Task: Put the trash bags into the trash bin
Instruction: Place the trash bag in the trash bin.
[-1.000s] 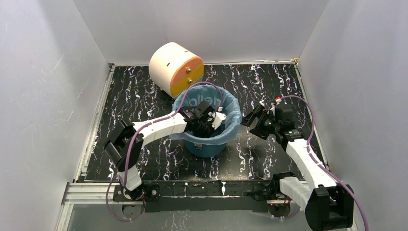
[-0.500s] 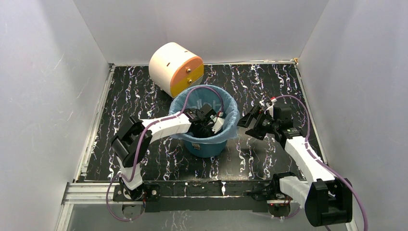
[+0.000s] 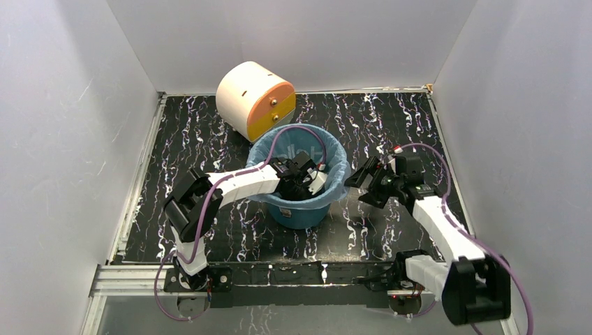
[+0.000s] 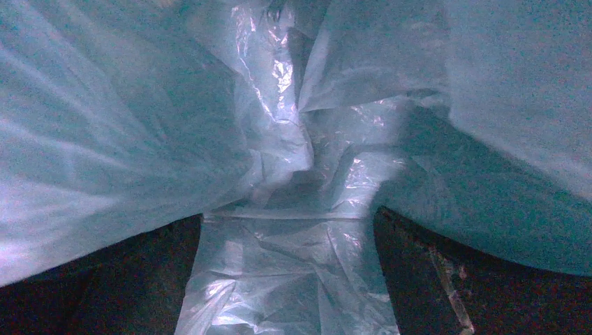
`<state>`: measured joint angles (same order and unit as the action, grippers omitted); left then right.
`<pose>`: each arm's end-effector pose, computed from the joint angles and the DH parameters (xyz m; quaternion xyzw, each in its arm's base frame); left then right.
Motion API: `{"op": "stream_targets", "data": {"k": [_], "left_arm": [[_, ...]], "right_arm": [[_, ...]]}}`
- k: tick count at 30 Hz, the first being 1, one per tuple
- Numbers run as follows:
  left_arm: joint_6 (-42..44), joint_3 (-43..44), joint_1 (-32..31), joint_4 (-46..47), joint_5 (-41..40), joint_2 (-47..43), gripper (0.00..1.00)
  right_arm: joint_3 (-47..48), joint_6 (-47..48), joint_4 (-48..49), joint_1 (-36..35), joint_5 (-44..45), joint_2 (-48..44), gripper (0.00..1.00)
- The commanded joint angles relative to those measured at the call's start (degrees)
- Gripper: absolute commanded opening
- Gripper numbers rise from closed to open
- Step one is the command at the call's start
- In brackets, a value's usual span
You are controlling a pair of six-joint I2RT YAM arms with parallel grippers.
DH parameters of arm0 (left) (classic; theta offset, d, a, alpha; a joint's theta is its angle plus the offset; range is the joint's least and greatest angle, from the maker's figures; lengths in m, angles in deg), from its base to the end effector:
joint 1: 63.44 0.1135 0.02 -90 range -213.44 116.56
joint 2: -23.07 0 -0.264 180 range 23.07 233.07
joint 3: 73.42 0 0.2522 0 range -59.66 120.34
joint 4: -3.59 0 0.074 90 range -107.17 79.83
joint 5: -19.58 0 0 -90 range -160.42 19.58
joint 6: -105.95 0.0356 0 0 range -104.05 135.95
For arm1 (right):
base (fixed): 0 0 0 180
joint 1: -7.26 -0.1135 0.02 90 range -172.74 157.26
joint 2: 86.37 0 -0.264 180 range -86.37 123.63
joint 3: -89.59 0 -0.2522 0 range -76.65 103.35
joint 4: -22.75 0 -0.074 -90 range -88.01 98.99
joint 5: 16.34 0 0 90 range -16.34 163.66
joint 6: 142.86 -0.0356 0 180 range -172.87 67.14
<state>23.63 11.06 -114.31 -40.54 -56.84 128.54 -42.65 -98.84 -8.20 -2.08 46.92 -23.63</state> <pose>0.2280 -0.2935 0.1791 0.4964 0.8334 -0.1861 0.1564 0.2108 0.0509 0.2070 0.2011 0.8834 0.3593 0.2238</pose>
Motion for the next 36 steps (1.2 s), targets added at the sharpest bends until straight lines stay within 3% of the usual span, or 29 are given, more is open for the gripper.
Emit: {"op": "stream_targets", "data": {"k": [1,6,14,18,28,36], "left_arm": [[0.2,-0.9,-0.4,-5.1,-0.9,2.6,0.92],[0.3,0.0,-0.5,-5.7,-1.4,2.9,0.92],[1.2,0.3,-0.7,-8.9,-2.9,5.3,0.93],[1.0,-0.8,-0.8,-9.0,-4.4,3.9,0.93],[0.3,7.5,-0.8,-12.9,-3.5,-4.0,0.94],[0.3,7.7,-0.8,-14.3,-4.9,-5.5,0.94]], "right_arm": [[0.8,-2.0,2.2,0.3,6.4,-12.3,0.99],[-0.1,-2.2,4.6,0.2,1.0,-14.6,0.99],[-2.4,-0.5,8.0,0.2,-12.2,1.0,0.99],[-1.0,1.2,5.8,0.3,-12.5,6.8,0.99],[-1.8,0.9,5.9,0.3,-9.2,5.6,0.99],[-1.7,0.5,6.8,0.2,-9.7,6.3,0.99]]}}
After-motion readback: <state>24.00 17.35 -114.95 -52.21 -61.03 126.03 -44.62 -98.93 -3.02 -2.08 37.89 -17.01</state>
